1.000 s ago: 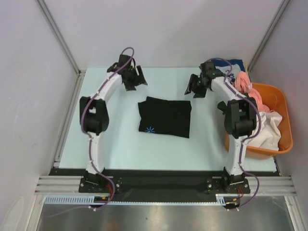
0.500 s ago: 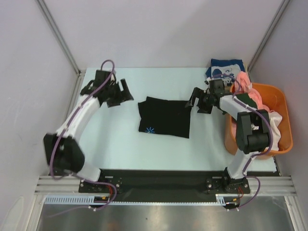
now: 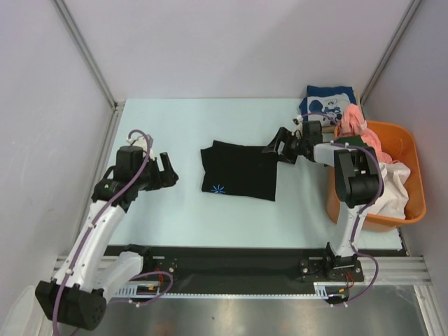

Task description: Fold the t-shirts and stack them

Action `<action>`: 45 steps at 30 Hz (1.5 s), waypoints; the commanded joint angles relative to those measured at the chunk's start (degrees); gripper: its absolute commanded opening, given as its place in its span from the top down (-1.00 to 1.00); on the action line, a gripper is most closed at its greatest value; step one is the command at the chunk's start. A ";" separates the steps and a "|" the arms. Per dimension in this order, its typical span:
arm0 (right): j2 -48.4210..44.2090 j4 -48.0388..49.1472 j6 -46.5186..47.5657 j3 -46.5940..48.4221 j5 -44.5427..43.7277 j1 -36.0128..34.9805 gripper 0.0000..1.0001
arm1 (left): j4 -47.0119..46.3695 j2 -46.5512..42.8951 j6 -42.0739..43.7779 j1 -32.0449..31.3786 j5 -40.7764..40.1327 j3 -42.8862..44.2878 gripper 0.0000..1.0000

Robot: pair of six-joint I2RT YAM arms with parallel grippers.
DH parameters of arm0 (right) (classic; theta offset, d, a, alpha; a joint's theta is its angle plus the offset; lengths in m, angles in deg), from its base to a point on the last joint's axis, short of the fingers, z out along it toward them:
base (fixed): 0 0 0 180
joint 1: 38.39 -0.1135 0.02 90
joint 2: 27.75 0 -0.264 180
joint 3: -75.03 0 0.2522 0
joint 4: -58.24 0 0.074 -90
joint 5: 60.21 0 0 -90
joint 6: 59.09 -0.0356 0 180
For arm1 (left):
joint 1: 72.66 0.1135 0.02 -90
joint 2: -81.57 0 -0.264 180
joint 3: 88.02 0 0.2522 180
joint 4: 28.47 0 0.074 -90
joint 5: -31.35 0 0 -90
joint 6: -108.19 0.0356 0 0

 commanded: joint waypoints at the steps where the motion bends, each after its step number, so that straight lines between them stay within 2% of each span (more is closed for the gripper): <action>1: 4.34 2.45 -1.52 -2.84 -0.12 -3.68 -0.74 | -1.83 -3.81 1.69 -0.12 -3.43 -2.87 -0.72; 3: 4.35 4.47 -2.14 -3.89 0.06 -5.26 -0.71 | -2.53 -4.95 1.07 -0.12 -3.53 -3.49 -0.73; 6: 4.17 7.89 -3.90 -6.09 1.03 -5.80 -0.53 | -4.21 -6.63 1.33 -0.12 -3.61 -4.90 -0.75; 9: 4.35 10.88 -4.86 -6.89 2.61 -6.15 -0.14 | -4.29 -6.89 1.33 -0.12 -3.96 -4.98 -0.76; 10: 4.52 11.85 -5.13 -6.89 3.22 -6.24 0.09 | -4.38 -6.98 1.42 -0.12 -3.88 -5.07 -0.76; 12: 5.31 15.53 -6.26 -6.80 5.94 -6.33 0.27 | -4.64 -7.07 1.42 -0.12 -3.88 -5.25 -0.76; 13: 5.57 16.43 -6.53 -6.45 6.91 -6.33 0.54 | -4.64 -7.07 1.42 -0.12 -4.05 -5.34 -0.76; 16: 5.41 15.22 -5.32 -3.21 9.73 -6.15 1.00 | -4.73 -7.85 1.25 -0.03 -4.23 -5.51 -0.76; 18: 3.47 6.45 -2.07 1.95 7.28 -5.98 1.00 | -4.99 -8.99 1.16 -0.03 -4.14 -5.77 -0.76; 19: 3.03 2.67 2.47 4.60 5.88 -5.89 1.00 | -5.17 -9.17 1.07 -0.03 -4.23 -5.95 -0.76; 20: 2.51 -5.11 4.52 6.98 2.47 -5.89 1.00 | -5.17 -9.44 1.07 -0.03 -4.23 -5.95 -0.77; 26: 1.71 -24.21 17.97 24.20 -8.89 -4.84 1.00 | -5.26 -9.44 0.98 -0.03 -4.23 -6.13 -0.77; 31: 3.81 -33.74 26.67 36.42 -17.15 -3.17 1.00 | -5.70 -9.88 0.98 -0.03 -3.79 -6.39 -0.77; 35: 6.89 -40.76 31.41 50.28 -23.66 -0.88 1.00 | -5.96 -9.70 1.07 -0.03 -3.61 -6.57 -0.77; 41: 13.21 -45.78 37.58 65.43 -30.78 1.75 1.00 | -5.96 -9.79 1.07 -0.03 -3.35 -6.66 -0.76; 45: 15.77 -44.74 40.92 73.51 -33.16 3.16 1.00 | -6.14 -9.53 1.07 -0.03 -3.35 -6.74 -0.76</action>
